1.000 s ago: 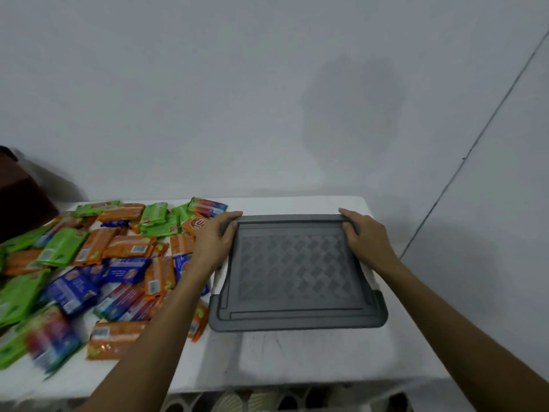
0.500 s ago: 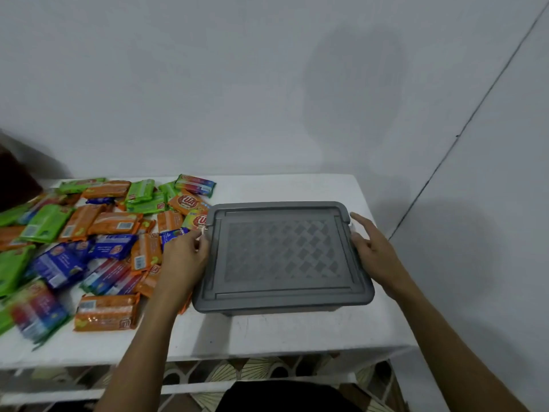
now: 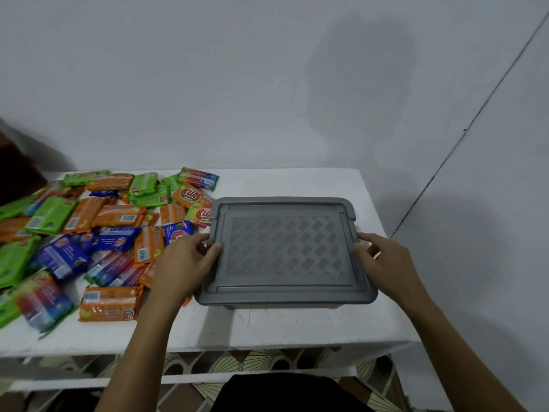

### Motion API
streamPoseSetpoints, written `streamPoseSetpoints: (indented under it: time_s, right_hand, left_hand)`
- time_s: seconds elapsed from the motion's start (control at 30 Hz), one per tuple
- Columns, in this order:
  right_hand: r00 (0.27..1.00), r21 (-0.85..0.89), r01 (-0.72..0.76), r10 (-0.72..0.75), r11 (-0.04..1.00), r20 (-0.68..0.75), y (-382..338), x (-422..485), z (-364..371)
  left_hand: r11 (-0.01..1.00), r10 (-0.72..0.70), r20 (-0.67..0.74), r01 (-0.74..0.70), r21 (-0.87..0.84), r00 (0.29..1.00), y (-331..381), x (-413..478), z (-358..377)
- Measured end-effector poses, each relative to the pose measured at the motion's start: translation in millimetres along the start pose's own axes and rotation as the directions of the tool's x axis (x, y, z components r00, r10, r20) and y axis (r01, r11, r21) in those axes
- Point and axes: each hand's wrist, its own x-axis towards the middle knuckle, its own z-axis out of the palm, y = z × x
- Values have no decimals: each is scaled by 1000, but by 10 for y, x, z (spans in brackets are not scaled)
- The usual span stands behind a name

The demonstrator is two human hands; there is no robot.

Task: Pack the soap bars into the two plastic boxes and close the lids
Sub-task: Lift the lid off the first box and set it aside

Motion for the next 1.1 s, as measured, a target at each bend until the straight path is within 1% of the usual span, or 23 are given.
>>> streamPoseSetpoints:
  time_s: [0.07, 0.1, 0.17, 0.23, 0.3, 0.37, 0.43, 0.5, 0.53, 0.6, 0.63, 0.67, 0.73, 0.77, 0.83, 0.9, 0.93, 1.0, 1.1]
  right_hand:
    - [999, 36, -48, 48, 998, 17, -78, -22, -22]
    - [996, 89, -86, 84, 992, 26, -104, -32, -40]
    - [984, 279, -181, 174, 943, 49, -136, -47, -102]
    - [972, 435, -231, 226, 870, 65, -185, -46, -211]
    - [977, 512, -203, 207, 835, 50, -225, -19, -326]
    - [988, 559, -140, 152, 817, 24, -275, 15, -423]
    - [995, 631, -81, 105, 771, 1, -339, 39, -470]
    - [995, 741, -39, 91, 670, -30, -443, 70, -485]
    - [995, 804, -33, 93, 594, -28, -504, 95, -486]
    - [996, 899, -46, 92, 436, 7, -585, 191, -472]
    - [996, 909, -45, 87, 415, 10, -601, 258, -450]
    - [997, 899, -33, 80, 436, -2, -611, 337, -419]
    - [996, 849, 9, 66, 528, -52, -634, 506, -347]
    - [995, 798, 50, 44, 601, -95, -637, 599, -309]
    - [981, 611, 143, -29, 779, -192, -657, 798, -244]
    - [959, 373, 211, -117, 903, -258, -670, 1041, -178]
    - [947, 266, 235, -159, 935, -278, -675, 1176, -140]
    - [921, 114, 270, -222, 956, -320, -661, 1483, -51]
    - [899, -10, 272, -258, 962, -354, -573, 1974, 81]
  left_hand:
    - [1000, -28, 10, 28, 8, 1000, 39, 11, -5]
    - [999, -38, 6, 38, -9, 999, 63, 9, -17]
    - [995, -68, 4, 68, -69, 998, 75, 6, -41]
    - [977, -84, -1, 82, -195, 996, 104, -5, -104]
    - [938, -68, -65, 42, -345, 996, 159, -49, -225]
    - [849, -102, -136, 15, -529, 985, 179, -71, -344]
    - [710, -155, -172, -12, -704, 973, 162, -38, -434]
    - [603, -175, -180, -39, -797, 968, 146, 32, -497]
    - [546, -184, -161, -35, -837, 970, 142, 80, -534]
    - [407, -189, -78, 6, -913, 979, 89, 200, -585]
    - [365, -176, -48, 20, -931, 983, 55, 262, -602]
    - [376, -154, -41, 20, -926, 987, 16, 337, -608]
    - [495, -99, -63, -6, -869, 993, -36, 522, -598]
    - [548, -68, -79, -29, -836, 995, -40, 626, -589]
    - [660, 10, -137, -110, -743, 991, -34, 858, -556]
    - [791, 69, -197, -174, -586, 978, -12, 1144, -490]
    - [836, 83, -218, -187, -515, 972, 10, 1296, -449]
    - [894, 109, -238, -200, -402, 965, 60, 1625, -331]
    - [921, 144, -183, -200, -333, 972, 128, 2099, -81]
